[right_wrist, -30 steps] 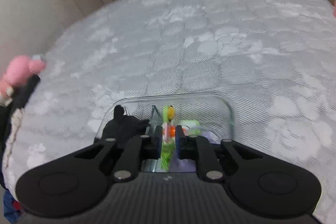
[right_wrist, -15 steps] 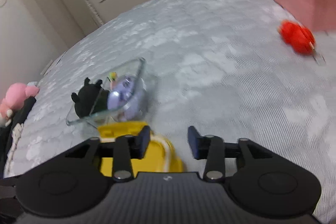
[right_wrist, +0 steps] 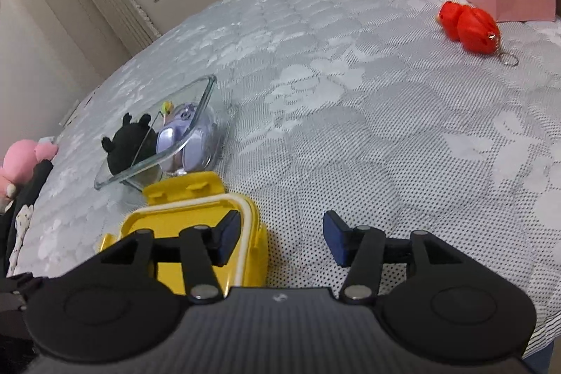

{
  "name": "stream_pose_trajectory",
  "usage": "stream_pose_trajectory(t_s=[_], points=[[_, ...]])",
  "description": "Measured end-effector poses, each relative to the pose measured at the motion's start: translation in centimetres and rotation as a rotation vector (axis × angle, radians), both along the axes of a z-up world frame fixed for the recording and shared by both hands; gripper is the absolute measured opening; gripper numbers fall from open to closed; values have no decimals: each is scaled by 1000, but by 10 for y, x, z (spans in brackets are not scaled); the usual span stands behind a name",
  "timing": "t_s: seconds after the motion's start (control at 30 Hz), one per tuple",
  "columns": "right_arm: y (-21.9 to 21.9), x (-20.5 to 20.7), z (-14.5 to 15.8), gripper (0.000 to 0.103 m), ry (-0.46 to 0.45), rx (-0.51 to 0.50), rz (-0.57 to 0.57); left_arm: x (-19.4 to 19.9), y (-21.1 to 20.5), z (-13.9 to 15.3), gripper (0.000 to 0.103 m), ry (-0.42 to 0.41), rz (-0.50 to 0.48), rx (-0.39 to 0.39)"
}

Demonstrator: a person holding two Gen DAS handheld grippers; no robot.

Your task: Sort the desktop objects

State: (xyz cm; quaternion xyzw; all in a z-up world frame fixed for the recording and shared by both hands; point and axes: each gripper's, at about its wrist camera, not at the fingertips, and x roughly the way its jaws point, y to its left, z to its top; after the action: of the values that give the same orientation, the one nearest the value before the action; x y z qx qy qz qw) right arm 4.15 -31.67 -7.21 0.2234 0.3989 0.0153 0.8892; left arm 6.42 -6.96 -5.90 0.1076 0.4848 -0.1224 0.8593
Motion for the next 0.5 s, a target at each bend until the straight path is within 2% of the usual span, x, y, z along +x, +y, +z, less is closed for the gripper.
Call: stream_pose_trajectory(t_s=[0.2,0.27,0.33,0.37,0.43,0.5], points=[[15,5,2,56,-19,-36,37,9,8,-1,103,14,6,-22],[24,12,16,56,-58,-53,82,16,15,6,103,-4,-5,-5],[40,25,37,56,-112,-101,166,31,27,20,103,-43,28,30],[50,34,49,60,-145,-143,222,43,36,31,103,-70,64,31],[67,56,61,72,-168,-207,269,67,54,50,103,-104,129,-52],[74,73,62,70,-164,-241,214,93,73,59,103,-79,178,-219]])
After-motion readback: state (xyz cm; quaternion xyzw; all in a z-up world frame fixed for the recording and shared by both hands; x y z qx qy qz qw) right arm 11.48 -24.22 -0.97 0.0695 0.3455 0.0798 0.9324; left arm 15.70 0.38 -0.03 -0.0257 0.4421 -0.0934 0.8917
